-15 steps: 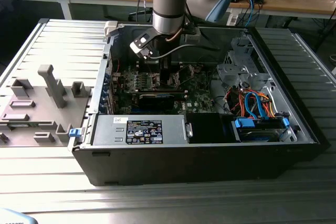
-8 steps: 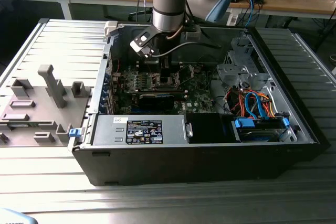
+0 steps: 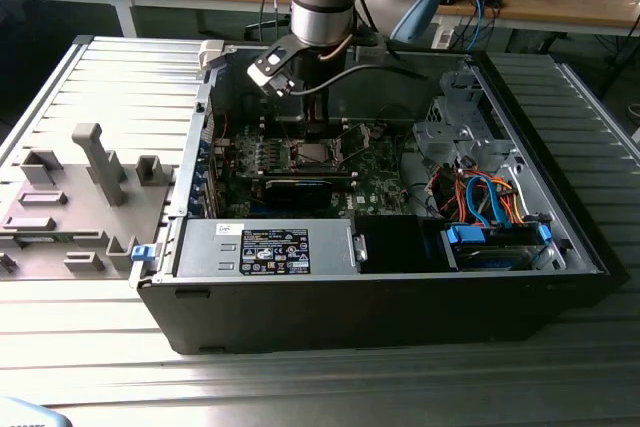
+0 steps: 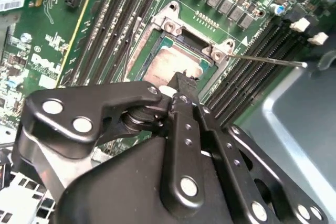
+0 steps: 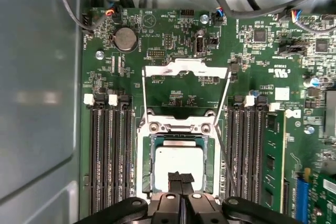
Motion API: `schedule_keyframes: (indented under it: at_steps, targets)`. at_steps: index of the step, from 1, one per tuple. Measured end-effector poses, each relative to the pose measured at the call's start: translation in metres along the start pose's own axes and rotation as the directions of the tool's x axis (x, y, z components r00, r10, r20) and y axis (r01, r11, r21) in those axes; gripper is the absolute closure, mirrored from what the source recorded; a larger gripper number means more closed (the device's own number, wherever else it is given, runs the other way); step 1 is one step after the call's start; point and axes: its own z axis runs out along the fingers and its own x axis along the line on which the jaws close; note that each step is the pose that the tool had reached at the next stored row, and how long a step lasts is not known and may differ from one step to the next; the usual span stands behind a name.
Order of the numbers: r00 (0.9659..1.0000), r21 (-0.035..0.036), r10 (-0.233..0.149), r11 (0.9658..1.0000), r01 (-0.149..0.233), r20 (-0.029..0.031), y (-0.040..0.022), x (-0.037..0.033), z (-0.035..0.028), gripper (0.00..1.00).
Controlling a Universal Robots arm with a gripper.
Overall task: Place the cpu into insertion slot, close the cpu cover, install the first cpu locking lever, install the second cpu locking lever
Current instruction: 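Place the cpu into insertion slot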
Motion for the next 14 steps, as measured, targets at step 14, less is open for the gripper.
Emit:
schedule_keyframes:
  at_steps: [14]
  targets:
    - [1.0,-0.0001,0.0,1.0,0.0,-0.0002,-0.0001,-0.0009,-0.044,0.89]
